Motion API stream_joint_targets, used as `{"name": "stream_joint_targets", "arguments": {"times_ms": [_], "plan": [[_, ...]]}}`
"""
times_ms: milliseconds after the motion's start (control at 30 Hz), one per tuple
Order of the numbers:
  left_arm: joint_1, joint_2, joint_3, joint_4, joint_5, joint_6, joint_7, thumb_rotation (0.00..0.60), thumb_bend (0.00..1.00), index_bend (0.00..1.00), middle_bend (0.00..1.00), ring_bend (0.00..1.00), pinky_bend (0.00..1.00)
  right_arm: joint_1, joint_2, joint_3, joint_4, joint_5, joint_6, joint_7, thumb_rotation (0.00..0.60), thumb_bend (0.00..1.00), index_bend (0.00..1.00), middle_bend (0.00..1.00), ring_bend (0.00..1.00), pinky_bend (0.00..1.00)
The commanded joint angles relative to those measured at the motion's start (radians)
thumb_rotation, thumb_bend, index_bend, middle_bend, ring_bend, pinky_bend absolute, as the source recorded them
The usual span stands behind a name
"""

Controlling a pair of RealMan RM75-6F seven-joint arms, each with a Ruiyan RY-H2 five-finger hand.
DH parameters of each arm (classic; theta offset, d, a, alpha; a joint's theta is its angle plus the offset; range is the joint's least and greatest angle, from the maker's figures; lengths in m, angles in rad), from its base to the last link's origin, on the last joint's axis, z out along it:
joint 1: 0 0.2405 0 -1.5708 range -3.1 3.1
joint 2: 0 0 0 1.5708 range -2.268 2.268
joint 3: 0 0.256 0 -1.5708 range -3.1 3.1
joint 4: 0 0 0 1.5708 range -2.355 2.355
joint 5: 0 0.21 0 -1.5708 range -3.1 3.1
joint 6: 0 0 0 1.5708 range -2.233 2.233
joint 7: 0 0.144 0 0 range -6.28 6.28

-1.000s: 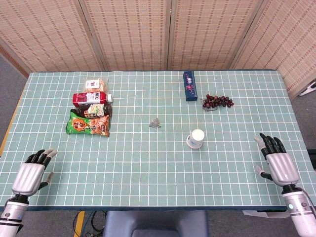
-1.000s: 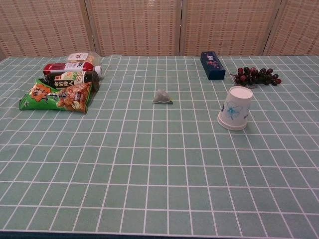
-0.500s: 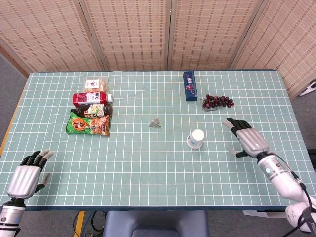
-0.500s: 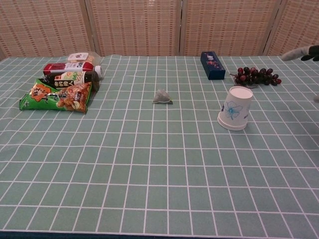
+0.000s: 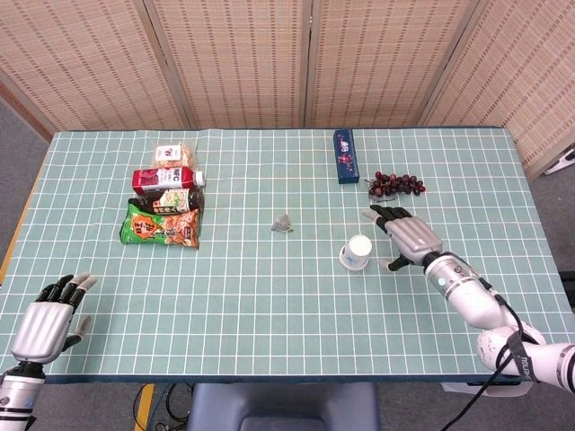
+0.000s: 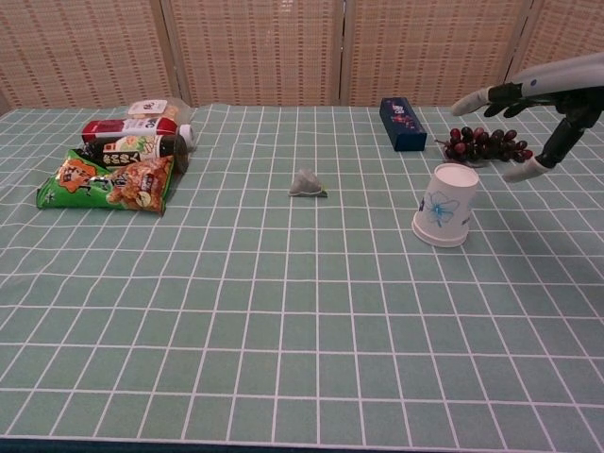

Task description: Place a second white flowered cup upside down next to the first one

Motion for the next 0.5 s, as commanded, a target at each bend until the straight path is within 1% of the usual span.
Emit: {"name": "stream_joint_targets", "arguments": {"times_ms": [33,333,500], "plan": [[0.001,0.001,0.000,-0.001,0.003,0.003,-0.002,0.600,0.40,0.21,0.17,0.14,0.21,0.022,-0.021,-0.016,0.015,0.025,-0.007,-0.015,0.600,0.24,0.03,0.00,0.00,0.00],[0.004,0.002,0.000,-0.005,0.009,0.010,-0.001,0.600,0.40,0.21,0.17,0.14,0.21,0.064,-0.071,-0.043,0.056,0.064,-0.007,-0.023,0.600,0.25,0.05,0.00,0.00,0.00],[0.006,0.004,-0.001,-0.005,0.010,0.012,-0.006,0.600,0.39,0.21,0.17,0.14,0.21,0.076,-0.093,-0.055,0.080,0.068,-0.008,-0.017,0.600,0.25,0.10,0.00,0.00,0.00]]}}
